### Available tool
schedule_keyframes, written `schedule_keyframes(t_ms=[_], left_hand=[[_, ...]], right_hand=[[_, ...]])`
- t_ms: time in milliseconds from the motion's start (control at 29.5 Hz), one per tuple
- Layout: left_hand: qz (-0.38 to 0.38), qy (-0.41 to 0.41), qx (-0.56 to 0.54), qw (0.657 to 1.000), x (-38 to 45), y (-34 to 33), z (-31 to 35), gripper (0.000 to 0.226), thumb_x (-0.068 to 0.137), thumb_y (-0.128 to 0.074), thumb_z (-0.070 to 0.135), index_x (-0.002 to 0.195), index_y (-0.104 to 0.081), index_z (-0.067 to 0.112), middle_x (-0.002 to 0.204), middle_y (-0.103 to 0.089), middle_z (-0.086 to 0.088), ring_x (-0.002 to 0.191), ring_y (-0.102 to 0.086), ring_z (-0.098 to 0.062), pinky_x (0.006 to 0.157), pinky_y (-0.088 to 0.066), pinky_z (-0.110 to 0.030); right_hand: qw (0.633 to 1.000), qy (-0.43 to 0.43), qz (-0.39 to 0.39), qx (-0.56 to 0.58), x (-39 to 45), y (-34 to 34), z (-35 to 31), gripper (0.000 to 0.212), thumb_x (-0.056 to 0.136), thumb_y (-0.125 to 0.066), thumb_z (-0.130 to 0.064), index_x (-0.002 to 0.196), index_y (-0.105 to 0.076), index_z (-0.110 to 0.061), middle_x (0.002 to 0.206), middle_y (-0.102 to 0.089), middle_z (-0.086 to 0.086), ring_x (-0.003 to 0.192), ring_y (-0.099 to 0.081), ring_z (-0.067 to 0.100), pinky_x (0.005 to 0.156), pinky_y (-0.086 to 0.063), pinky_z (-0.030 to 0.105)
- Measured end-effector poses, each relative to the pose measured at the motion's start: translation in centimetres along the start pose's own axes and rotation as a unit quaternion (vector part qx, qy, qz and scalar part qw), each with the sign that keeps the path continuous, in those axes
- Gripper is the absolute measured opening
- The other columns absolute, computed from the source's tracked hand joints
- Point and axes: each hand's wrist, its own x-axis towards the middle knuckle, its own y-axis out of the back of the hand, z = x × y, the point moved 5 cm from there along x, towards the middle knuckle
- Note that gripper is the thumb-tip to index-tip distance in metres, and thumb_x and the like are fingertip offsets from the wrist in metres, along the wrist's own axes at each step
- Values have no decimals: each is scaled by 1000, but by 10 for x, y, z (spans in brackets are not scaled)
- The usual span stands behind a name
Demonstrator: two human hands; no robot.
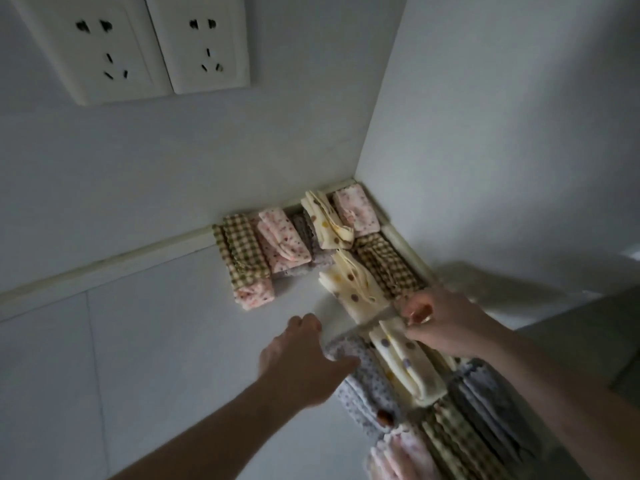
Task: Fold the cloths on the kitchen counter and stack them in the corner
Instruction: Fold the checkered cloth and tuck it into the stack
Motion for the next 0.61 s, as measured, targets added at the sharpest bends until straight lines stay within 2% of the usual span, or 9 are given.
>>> schedule_keyframes(t_ms=[136,204,271,305,373,407,475,543,611], left_hand=[[-10,37,-28,999,-9,-23,3,72,69,-61,85,116,-46,32,113,-50,8,99,-60,-21,87,-52,-38],[-10,50,-39,998,-10,-28,6,65,72,-67,76,115,-52,30,114,-48,6,100,-61,-22,85,-53,-37],[-4,56,-76,995,-8,-31,6,52,76,-73,63,112,-59,28,112,-49,4,98,-61,-22,82,-53,-35],[-1,57,-111,992,-7,-31,5,45,76,-76,57,109,-62,28,109,-52,4,96,-60,-21,80,-53,-34],[-2,49,-187,981,-7,-28,4,32,76,-78,47,100,-64,30,102,-59,5,91,-59,-17,76,-54,-32],[-4,47,-224,973,-8,-23,2,26,77,-77,42,96,-64,30,99,-63,6,88,-60,-15,72,-54,-30],[-5,44,-295,955,-11,-4,-4,15,83,-73,31,95,-63,29,93,-67,7,81,-62,-12,60,-48,-24],[18,32,-356,934,-10,28,-15,16,86,-71,21,98,-65,30,90,-69,8,79,-64,-10,57,-45,-18],[67,22,-430,900,0,66,-31,19,85,-73,14,99,-68,25,91,-73,6,82,-68,-13,63,-50,-20]], right_hand=[[994,-53,-61,-77,-12,-18,13,36,83,-73,-46,110,-70,-23,107,-72,-3,94,-67,15,78,-55,31],[993,-67,-77,-65,-15,-28,17,34,79,-72,-50,95,-66,-21,88,-70,-3,79,-66,12,61,-50,29],[993,-74,-80,-42,-15,-35,18,32,75,-73,-46,83,-61,-18,79,-67,-2,73,-66,13,54,-43,26],[993,-76,-85,-36,-14,-38,17,32,75,-74,-45,84,-62,-17,84,-68,0,79,-67,15,56,-45,26],[990,-82,-108,-28,-18,-38,9,38,78,-73,-43,103,-63,-17,106,-68,3,100,-67,19,74,-53,29],[990,-83,-114,-16,-19,-35,5,42,77,-73,-43,108,-63,-17,109,-68,3,102,-67,19,80,-53,31],[990,-60,-121,31,-17,-27,-4,29,75,-74,-41,91,-63,-19,82,-68,-5,79,-66,15,69,-47,31],[984,-25,-140,105,-11,-16,-20,18,82,-74,-34,85,-64,-20,62,-62,-12,60,-60,10,64,-45,27],[974,11,-128,187,2,-2,-39,14,87,-75,-31,97,-72,-22,78,-74,-11,74,-71,9,72,-56,30]])
